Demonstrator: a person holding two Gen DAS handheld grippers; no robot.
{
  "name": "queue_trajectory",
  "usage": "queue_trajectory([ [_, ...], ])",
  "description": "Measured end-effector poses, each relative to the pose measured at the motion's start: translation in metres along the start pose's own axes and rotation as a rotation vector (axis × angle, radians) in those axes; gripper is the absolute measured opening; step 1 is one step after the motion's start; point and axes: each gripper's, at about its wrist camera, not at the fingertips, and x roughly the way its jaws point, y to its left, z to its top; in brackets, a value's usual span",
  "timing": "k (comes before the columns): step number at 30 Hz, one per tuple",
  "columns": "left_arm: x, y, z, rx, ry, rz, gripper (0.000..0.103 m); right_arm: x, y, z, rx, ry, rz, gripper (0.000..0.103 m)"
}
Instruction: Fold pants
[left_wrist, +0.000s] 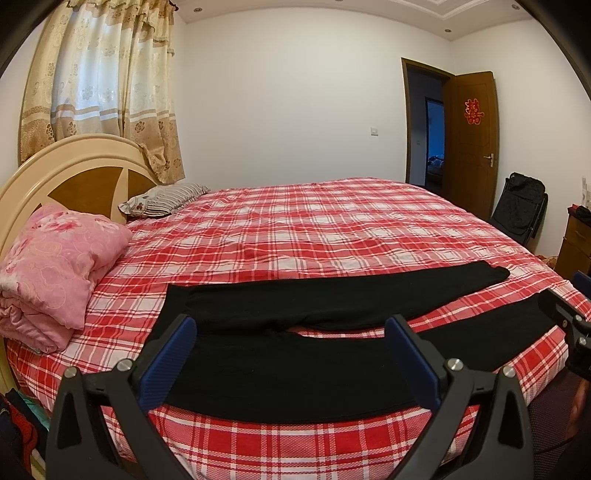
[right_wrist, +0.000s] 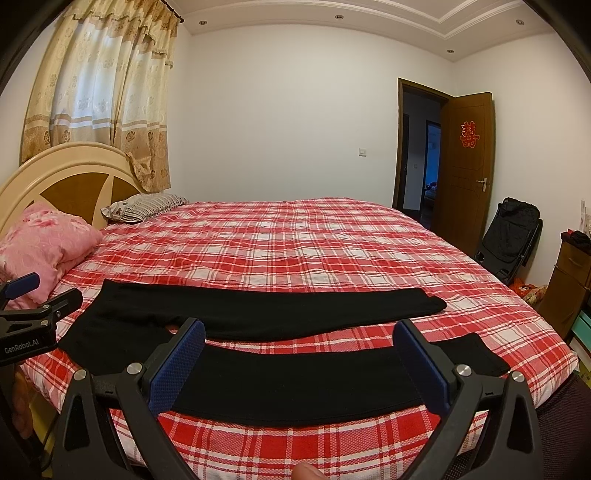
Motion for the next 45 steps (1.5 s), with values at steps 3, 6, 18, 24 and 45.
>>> queue_trajectory([
  [3, 0.000, 0.000, 0.000, 0.001, 0.000, -0.001, 0.103, 0.001, 0.001, -0.001, -0.003, 0.003, 0.000, 0.102],
  [6, 0.000, 0.001, 0.000, 0.001, 0.000, -0.001, 0.103, 0.001, 0.001, -0.001, -0.005, 0.004, -0.001, 0.102],
  [18, 0.038, 0.014, -0.017, 0.009, 0.079, 0.030, 0.103, 0.023, 0.007, -0.013, -0.018, 0.053, 0.007, 0.102],
  [24, 0.121, 0.083, -0.021, 0.007, 0.238, 0.101, 0.103, 0.066, 0.010, -0.035, -0.056, 0.165, 0.015, 0.102],
  [45, 0.331, 0.244, -0.003, -0.135, 0.444, 0.057, 0.068, 0.214, -0.137, 0.001, 0.124, 0.431, -0.081, 0.088],
])
